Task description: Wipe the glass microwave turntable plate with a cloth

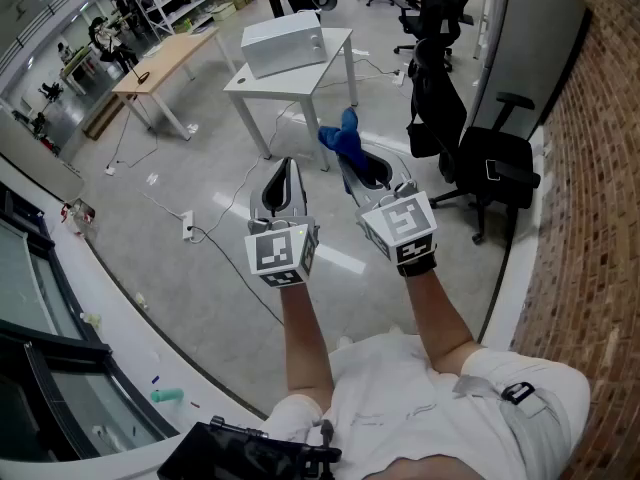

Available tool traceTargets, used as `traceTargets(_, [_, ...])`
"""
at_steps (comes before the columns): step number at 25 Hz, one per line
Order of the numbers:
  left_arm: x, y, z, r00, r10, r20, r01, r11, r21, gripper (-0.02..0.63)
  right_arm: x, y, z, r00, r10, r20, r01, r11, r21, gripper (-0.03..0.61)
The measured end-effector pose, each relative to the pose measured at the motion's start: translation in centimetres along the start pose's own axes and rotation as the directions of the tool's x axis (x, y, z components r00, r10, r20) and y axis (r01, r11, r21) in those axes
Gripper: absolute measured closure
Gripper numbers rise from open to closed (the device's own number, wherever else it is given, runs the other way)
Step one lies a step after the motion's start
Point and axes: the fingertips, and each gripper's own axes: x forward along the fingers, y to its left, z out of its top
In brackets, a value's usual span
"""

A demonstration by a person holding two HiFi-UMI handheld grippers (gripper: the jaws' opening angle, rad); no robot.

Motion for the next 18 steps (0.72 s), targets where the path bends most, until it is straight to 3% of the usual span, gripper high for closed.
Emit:
traceTargets(2, [0.3, -0.8, -0.5, 1.000, -0.009, -0.008, 0.009, 1.000, -0.004, 0.615, -0.3, -0.5, -0.7, 1.000, -0.018, -0.018, 0.018, 1.000, 0.002, 0.520])
traceTargets(7, [0.2, -0.8, -1.2, 1.000, 0.000, -0.024, 0.000, 1.000, -0.005, 0.615, 0.0, 1.6, -1.4, 0.998, 0.054, -0.015, -0.054, 0.998, 0.012, 0.517])
traceTargets(18, [-0.4, -0.9, -1.2, 0.999, 0.022, -0.033, -0.022, 1.000, 0.004, 0.615, -0.2, 1.1, -3.7, 0.992, 0.051, -0.115, -0.046, 0.998, 0.044, 0.514])
